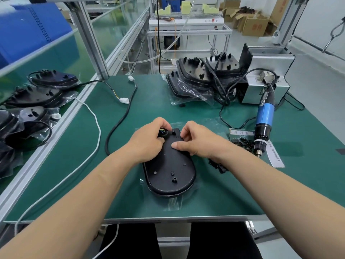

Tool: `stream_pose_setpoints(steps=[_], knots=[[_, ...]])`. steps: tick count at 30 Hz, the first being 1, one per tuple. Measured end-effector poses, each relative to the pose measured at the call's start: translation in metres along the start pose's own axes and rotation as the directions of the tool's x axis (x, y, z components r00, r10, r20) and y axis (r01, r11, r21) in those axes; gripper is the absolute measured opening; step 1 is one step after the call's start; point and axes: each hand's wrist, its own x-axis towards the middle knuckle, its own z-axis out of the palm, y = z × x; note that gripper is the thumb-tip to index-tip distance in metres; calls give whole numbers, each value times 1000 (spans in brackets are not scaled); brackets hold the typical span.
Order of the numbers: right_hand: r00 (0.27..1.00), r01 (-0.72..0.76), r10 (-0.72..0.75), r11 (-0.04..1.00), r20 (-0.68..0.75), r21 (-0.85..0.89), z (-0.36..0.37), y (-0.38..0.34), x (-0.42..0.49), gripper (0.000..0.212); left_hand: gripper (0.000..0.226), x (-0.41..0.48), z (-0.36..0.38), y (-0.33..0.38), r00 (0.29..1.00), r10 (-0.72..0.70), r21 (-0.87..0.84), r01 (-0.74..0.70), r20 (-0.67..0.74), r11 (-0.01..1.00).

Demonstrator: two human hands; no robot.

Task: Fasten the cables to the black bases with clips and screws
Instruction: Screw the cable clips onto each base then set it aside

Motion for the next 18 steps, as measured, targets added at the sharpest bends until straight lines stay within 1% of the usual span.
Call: stream_pose_setpoints(steps=[2, 4, 6, 8, 9, 10, 11, 12, 13, 14, 15, 16, 17, 18], knots=[[999, -30, 27, 994, 29, 101, 1, 2, -1, 47, 34, 0, 0, -2, 1000, 13, 16, -13, -8, 1000], [998, -55, 50, 977, 28, 204, 3, 4, 1, 44, 35, 2, 0, -2, 999, 29, 18, -28, -21, 999], [996, -86, 81, 962, 29, 261, 6, 6, 4, 42, 36, 2, -2, -2, 999, 35, 4, -35, -11, 999], [994, -109, 100, 950, 48, 291, 4, 8, 5, 41, 43, 0, -7, -5, 999, 40, -77, -38, 26, 996], [994, -111, 105, 946, 38, 304, 0, 9, 5, 40, 50, -3, -12, -8, 997, 54, -153, -45, 56, 987], [995, -95, 102, 950, -7, 297, -6, 10, 5, 38, 54, -5, -18, -12, 993, 79, -247, -56, 84, 967], [993, -67, 88, 967, -78, 246, -13, 10, 5, 37, 55, -7, -25, -18, 993, 92, -337, -61, 78, 940], [987, -46, 68, 988, -146, 150, -20, 10, 4, 37, 50, -7, -31, -27, 998, 62, -400, -47, 25, 915], [983, -44, 52, 998, -175, 48, -24, 8, 1, 40, 41, -4, -38, -39, 997, -23, -422, -12, -78, 907], [987, -61, 55, 998, -154, -31, -26, 6, -3, 47, 30, 0, -44, -52, 964, -158, -372, 70, -213, 926], [992, -87, 79, 992, -95, -93, -25, 5, -9, 58, 24, 5, -50, -65, 899, -290, -261, 209, -327, 942], [993, -114, 112, 982, -22, -151, -21, 3, -17, 69, 28, 9, -54, -77, 848, -371, -121, 352, -379, 928], [990, -127, 138, 971, 38, -203, -15, 1, -24, 78, 37, 13, -56, -86, 836, -410, 18, 446, -366, 895], [987, -125, 146, 964, 73, -233, -9, 0, -31, 84, 46, 17, -56, -92, 851, -417, 140, 478, -320, 867]])
